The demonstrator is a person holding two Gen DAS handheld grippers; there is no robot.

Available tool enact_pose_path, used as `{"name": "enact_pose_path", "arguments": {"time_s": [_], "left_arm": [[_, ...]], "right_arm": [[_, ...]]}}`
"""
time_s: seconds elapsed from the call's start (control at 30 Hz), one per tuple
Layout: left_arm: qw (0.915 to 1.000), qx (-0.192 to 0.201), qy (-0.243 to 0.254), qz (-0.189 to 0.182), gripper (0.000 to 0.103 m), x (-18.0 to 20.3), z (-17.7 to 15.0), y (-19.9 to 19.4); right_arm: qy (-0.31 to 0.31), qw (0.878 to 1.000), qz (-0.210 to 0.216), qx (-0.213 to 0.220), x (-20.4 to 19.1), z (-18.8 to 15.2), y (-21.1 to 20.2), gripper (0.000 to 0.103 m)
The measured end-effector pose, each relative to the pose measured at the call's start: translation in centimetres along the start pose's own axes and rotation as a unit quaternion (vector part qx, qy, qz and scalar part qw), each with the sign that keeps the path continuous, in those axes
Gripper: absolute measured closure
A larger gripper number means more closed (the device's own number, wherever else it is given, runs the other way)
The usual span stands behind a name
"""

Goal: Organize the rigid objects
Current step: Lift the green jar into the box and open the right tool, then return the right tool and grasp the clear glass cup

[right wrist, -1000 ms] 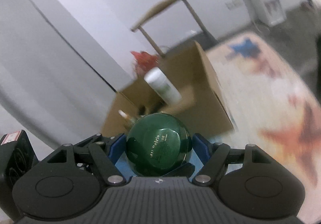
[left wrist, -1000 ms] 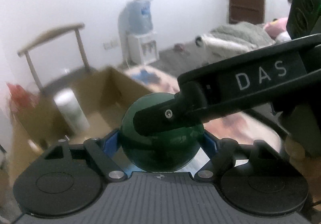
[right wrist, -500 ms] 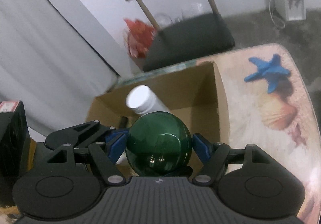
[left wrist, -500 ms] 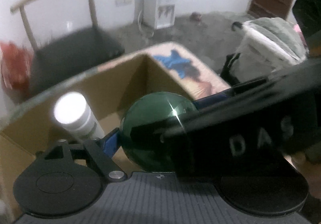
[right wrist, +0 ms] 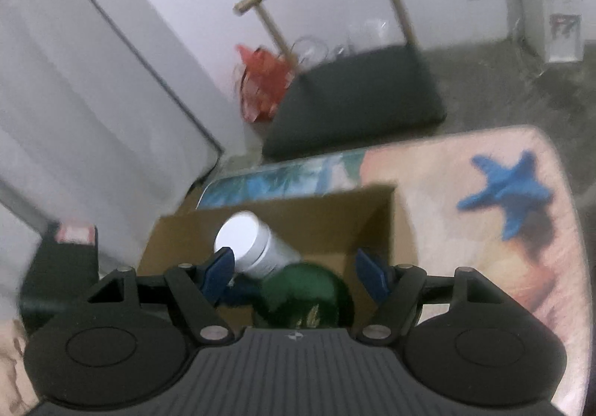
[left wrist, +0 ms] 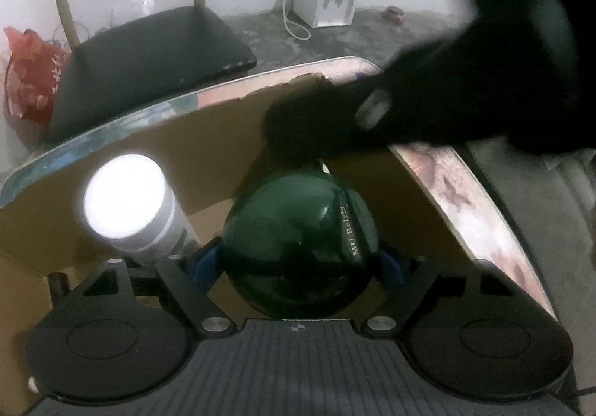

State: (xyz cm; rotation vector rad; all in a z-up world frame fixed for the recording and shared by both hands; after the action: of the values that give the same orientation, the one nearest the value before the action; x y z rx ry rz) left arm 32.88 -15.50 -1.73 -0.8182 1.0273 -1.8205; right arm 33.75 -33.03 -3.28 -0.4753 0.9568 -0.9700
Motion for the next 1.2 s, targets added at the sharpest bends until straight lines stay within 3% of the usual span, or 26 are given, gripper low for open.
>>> {"name": "enact_pose_path", "arguments": {"time_s": [0.37,0.5,0.67,0.93,1.03,1.2], "left_arm": [[0.9995,-0.015,-0.009,0.025,0.021,0.7,0.0,1.9],[0.9977,-0.041,-0.053,-0.005,0.015,-0.9,0.1,2.6],[0.997,-0.028,-0.072,0.001,0.011,-1.7,0.6,1.4],[0.9965,0.015,-0.081,-0.014,0.011,-1.4,-0.2,-4.2],[0.9947,0.047,-0.086,-0.033,0.011,-1.8,-2.1,-8.8],[0.9893,0.116,-0.085,-0.022,0.006,-3.0,-7.4,-15.8]], "right_arm": [[0.064,0.996,0.003,0.057,5.4,-1.7,-4.0,0.028],[0.076,0.995,0.005,0.062,6.5,-3.1,-4.6,0.028],[0.089,0.993,0.005,0.073,7.1,-4.9,-6.2,0.028],[0.082,0.99,0.014,0.114,4.9,-8.5,-11.2,0.028],[0.071,0.988,0.026,0.135,3.0,-11.0,-13.4,0.028],[0.049,0.986,0.06,0.146,-0.7,-15.6,-15.3,0.028]]}}
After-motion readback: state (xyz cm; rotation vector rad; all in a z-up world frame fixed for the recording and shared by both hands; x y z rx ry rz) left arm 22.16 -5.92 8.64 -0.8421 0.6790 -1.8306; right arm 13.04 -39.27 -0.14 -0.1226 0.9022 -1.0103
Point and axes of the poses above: each gripper's, at about its wrist camera, not at the fingertips, and y roughly the way its jaws point, x to its right, z to its top, the point moved 2 cm from there along y, roughly the way its jaws point, and after that the axes turned 5 degrees about -x, right-handed, at the moved point
